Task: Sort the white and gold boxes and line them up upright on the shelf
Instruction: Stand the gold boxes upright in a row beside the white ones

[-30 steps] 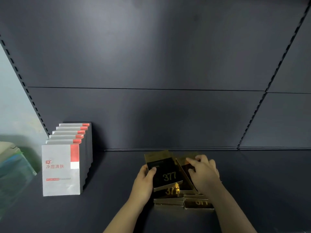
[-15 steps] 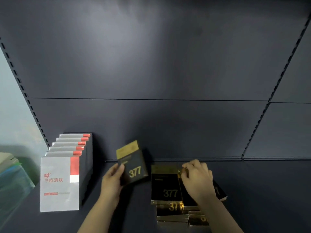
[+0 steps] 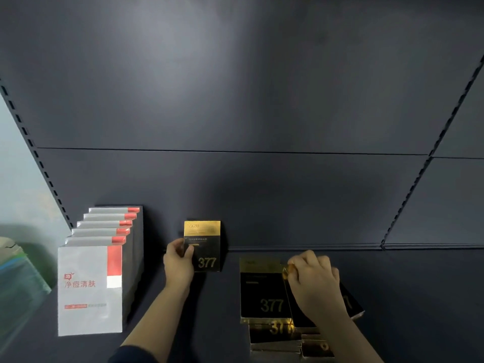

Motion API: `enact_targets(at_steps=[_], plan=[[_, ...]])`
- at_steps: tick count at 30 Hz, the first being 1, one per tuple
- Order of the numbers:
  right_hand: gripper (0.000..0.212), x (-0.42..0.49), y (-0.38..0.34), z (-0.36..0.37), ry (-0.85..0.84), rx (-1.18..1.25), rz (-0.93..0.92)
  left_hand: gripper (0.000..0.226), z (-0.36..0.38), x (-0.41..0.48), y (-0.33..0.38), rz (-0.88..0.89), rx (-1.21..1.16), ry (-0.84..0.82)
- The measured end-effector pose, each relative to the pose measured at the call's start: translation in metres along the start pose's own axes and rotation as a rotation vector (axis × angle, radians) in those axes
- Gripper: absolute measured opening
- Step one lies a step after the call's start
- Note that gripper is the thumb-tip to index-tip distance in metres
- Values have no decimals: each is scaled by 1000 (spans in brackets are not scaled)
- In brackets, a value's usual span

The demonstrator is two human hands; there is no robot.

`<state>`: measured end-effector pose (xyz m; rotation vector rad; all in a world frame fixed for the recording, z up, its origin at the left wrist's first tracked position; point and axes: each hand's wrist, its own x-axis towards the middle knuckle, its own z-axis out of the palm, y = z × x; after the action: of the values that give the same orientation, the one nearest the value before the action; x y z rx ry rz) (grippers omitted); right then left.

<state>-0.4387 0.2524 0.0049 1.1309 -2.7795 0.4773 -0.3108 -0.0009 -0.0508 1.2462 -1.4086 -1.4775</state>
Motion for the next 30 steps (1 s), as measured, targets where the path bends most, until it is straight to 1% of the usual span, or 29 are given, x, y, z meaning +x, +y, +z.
enact_targets(at_steps=[2,3,4,5,7,8,10,12,14,17,19,21,23,25,27,30], plan=[[29,0,-1,-1,-6,-6,5,38,1,-14,2,61,147,164],[29,0,-1,-1,-5,-6,7,40,2,-27,1,115,187,183],[29,0,-2,-1,-4,-6,9,42,4,-41,-1,140,203,117],[29,0,-2,-1,-7,-8,10,45,7,-56,-2,101,199,-15],[28,0,-2,-1,-22,-8,13,56,13,-82,-3,-81,237,-323],[28,0,-2,-1,-31,-6,15,58,14,-91,-3,-135,285,-431],[27,0,-2,-3,-47,5,18,50,15,-99,-2,-156,320,-520],[26,1,-2,-4,-62,20,20,35,12,-100,2,-120,239,-552],[26,1,-2,-5,-68,29,26,26,4,-96,9,-66,120,-495],[27,1,-3,-6,-68,21,34,17,-19,-69,17,-7,-87,-299],[27,1,-4,-6,-66,12,40,13,-35,-45,21,13,-129,-196],[27,2,-4,-6,-67,0,43,11,-43,-23,21,35,-84,-130],[27,2,-3,-5,-66,-13,42,10,-43,-8,17,54,-20,-111],[26,2,-2,-4,-61,-9,44,9,-38,0,10,110,112,-75],[26,2,-2,-2,-55,-2,51,14,-33,2,1,169,237,-10],[26,1,-2,-2,-44,21,50,17,-27,-4,-2,232,290,56]])
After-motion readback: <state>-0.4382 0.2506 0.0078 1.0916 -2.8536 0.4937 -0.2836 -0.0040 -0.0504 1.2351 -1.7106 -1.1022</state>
